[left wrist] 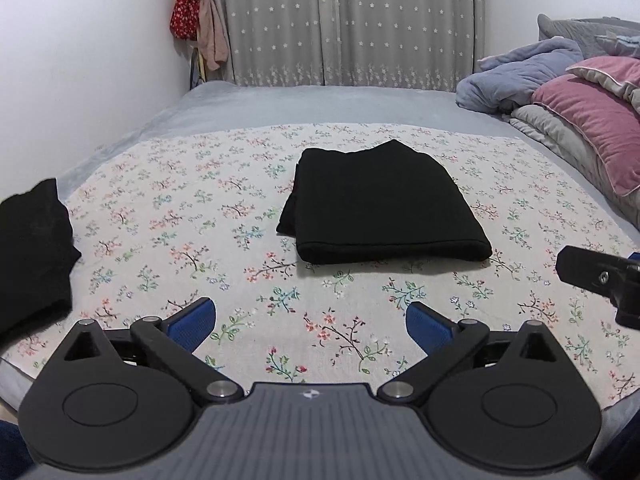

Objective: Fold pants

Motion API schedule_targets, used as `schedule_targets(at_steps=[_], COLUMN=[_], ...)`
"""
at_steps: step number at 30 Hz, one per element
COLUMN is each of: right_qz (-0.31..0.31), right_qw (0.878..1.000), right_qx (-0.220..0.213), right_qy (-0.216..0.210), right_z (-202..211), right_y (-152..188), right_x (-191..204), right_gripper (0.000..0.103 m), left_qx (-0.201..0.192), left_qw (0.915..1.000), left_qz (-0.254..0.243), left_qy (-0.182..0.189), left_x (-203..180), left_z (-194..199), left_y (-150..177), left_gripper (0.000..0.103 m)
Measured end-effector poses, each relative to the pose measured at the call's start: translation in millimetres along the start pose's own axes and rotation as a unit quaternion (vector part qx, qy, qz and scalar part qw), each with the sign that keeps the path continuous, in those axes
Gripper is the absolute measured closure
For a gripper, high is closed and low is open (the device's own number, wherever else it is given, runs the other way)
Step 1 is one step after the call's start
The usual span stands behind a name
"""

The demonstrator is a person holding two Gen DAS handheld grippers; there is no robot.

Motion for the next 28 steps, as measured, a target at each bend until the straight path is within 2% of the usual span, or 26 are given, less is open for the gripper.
schedule_targets(at_steps=[28], right_qz=[0.021], right_qw=[1.000], right_qx=[0.013], right_qy=[-0.006], right_z=[-7], right_y=[11], right_x=[14], right_gripper=[0.000], left_qx=[-0.009], left_qw=[0.9999], left_qz=[0.007], left_qy=[0.002], left_x=[7], left_z=[3], left_y=[-2], left_gripper=[0.000])
Point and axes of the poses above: each gripper's, at about its wrist camera, not at the fingertips, and z roughly against the way its jaws point, x to its left, y to its underside, the point moved 4 cm from there along -z, roughly the way its jaws point, and after that the axes turned 8 degrees about -z, right-handed, at the moved point
